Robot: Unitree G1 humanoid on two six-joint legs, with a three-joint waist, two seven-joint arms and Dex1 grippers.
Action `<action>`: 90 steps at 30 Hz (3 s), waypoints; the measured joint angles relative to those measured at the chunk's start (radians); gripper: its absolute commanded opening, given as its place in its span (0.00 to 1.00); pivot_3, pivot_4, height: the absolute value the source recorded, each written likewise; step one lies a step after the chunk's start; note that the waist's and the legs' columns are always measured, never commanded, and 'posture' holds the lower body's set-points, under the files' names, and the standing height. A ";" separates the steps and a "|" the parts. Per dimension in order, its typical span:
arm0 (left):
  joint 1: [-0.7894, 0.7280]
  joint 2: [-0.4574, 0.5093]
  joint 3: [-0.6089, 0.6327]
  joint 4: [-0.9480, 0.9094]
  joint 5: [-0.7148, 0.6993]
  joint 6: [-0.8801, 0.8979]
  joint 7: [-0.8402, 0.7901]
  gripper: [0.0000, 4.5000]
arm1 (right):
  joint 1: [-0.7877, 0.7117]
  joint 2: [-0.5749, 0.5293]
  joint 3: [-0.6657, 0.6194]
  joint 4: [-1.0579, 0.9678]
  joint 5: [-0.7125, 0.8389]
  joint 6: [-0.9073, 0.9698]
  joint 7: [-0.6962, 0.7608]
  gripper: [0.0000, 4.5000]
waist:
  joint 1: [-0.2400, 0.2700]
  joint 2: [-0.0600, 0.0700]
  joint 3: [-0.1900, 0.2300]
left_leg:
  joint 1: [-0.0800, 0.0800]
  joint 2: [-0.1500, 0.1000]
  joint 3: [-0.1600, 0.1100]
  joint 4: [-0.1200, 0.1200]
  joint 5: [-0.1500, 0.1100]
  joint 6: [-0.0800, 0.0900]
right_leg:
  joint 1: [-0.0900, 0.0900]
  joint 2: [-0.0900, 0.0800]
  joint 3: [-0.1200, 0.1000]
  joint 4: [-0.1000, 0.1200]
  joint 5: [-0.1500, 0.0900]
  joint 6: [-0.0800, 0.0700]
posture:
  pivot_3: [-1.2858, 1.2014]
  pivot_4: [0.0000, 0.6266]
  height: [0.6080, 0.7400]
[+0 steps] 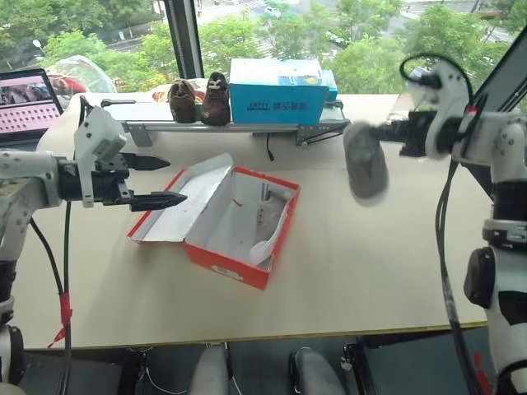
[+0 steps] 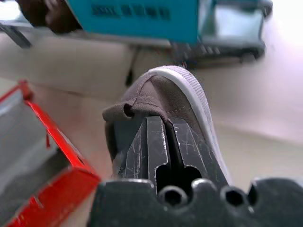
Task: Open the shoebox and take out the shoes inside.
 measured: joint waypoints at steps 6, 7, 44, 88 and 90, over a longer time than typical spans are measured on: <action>-0.008 -0.014 -0.012 0.023 0.026 -0.011 -0.020 1.00 | 0.093 -0.075 0.091 0.076 -0.049 -0.068 0.085 0.01 | -0.010 0.000 0.000 | 0.001 0.000 0.000 0.001 0.000 0.000 | 0.000 0.000 0.001 0.000 0.001 0.001 | 0.52 0.24 1.00; -0.008 -0.014 -0.012 0.023 0.029 -0.014 -0.022 1.00 | 0.092 -0.064 0.098 0.127 -0.068 -0.107 0.087 0.01 | -0.011 0.000 0.000 | 0.001 0.000 0.000 0.001 0.000 0.000 | 0.000 0.000 0.001 0.000 0.001 0.001 | 0.52 0.24 1.00; 0.167 0.043 0.144 -0.194 -0.146 0.135 -0.073 1.00 | -0.260 0.414 0.612 0.313 -0.320 -0.866 0.818 1.00 | -0.001 0.004 0.003 | 0.000 0.002 0.000 0.005 0.000 0.000 | 0.001 0.003 0.000 0.001 0.002 0.002 | 0.52 0.24 1.00; 0.233 -0.002 0.228 -0.278 -0.213 0.148 0.077 1.00 | -0.191 0.398 0.772 -0.116 -0.473 -0.877 0.817 1.00 | 0.001 0.002 0.002 | 0.000 0.009 0.001 0.009 -0.004 -0.009 | -0.004 0.008 0.000 0.011 0.002 -0.004 | 0.52 0.24 1.00; 0.233 -0.002 0.228 -0.278 -0.212 0.145 0.079 1.00 | -0.192 0.395 0.763 -0.135 -0.473 -0.872 0.823 1.00 | 0.001 0.002 0.002 | 0.000 0.009 0.001 0.009 -0.004 -0.009 | -0.004 0.008 0.000 0.011 0.002 -0.004 | 0.52 0.24 1.00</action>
